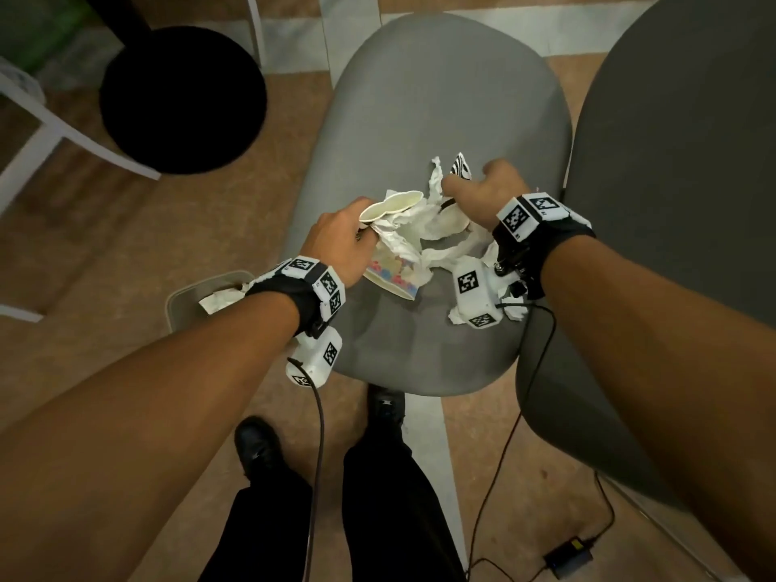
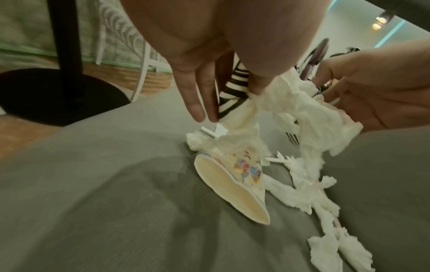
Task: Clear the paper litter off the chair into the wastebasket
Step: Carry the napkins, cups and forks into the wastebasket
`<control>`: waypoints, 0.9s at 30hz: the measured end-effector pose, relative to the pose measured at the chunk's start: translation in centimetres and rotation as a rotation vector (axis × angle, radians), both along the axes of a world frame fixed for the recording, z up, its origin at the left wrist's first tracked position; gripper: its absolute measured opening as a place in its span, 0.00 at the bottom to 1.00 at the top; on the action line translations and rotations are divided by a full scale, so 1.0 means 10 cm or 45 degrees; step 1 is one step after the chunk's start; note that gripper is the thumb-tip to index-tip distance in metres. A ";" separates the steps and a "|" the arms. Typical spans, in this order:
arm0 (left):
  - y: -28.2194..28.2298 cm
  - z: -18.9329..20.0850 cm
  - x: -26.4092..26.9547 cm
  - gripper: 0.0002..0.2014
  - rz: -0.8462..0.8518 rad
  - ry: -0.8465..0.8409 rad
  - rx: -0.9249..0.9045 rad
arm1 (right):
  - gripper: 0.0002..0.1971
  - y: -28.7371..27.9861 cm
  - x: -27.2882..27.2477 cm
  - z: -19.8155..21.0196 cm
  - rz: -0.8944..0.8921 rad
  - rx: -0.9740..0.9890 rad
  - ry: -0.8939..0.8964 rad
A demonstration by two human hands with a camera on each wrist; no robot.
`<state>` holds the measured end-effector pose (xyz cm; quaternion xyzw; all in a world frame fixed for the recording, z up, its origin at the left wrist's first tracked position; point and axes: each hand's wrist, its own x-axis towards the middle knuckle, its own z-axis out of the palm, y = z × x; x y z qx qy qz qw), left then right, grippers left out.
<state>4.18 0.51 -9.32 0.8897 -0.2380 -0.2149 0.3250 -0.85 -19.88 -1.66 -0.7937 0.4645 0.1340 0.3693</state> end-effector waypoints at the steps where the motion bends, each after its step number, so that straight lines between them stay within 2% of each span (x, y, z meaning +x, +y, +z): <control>1: 0.02 0.02 0.01 0.10 0.039 0.047 -0.036 | 0.36 0.02 0.04 0.01 -0.034 0.010 -0.023; 3: 0.07 0.06 0.04 0.09 0.120 0.100 -0.094 | 0.33 0.08 0.15 0.07 -0.058 0.012 -0.052; 6: 0.14 0.06 0.09 0.11 0.225 0.272 -0.191 | 0.22 0.21 0.29 0.09 0.042 0.029 -0.074; 10: 0.24 0.06 0.09 0.12 0.162 0.289 -0.164 | 0.21 0.45 0.38 -0.06 0.136 0.082 -0.085; 14: 0.34 0.04 0.08 0.07 0.253 0.336 -0.205 | 0.17 0.67 0.40 -0.28 0.108 0.139 -0.097; 16: 0.36 0.07 0.07 0.04 0.360 0.532 -0.269 | 0.15 0.81 0.44 -0.35 0.049 0.163 -0.137; 19: 0.37 0.11 0.04 0.09 0.505 0.802 -0.411 | 0.14 1.02 0.53 -0.45 -0.019 0.169 -0.259; 22: 0.50 0.09 0.06 0.09 0.623 0.886 -0.526 | 0.12 1.21 0.60 -0.54 -0.033 0.174 -0.395; 27: 0.86 0.15 0.19 0.10 0.767 0.999 -0.612 | 0.09 1.65 0.77 -0.63 -0.035 0.250 -0.435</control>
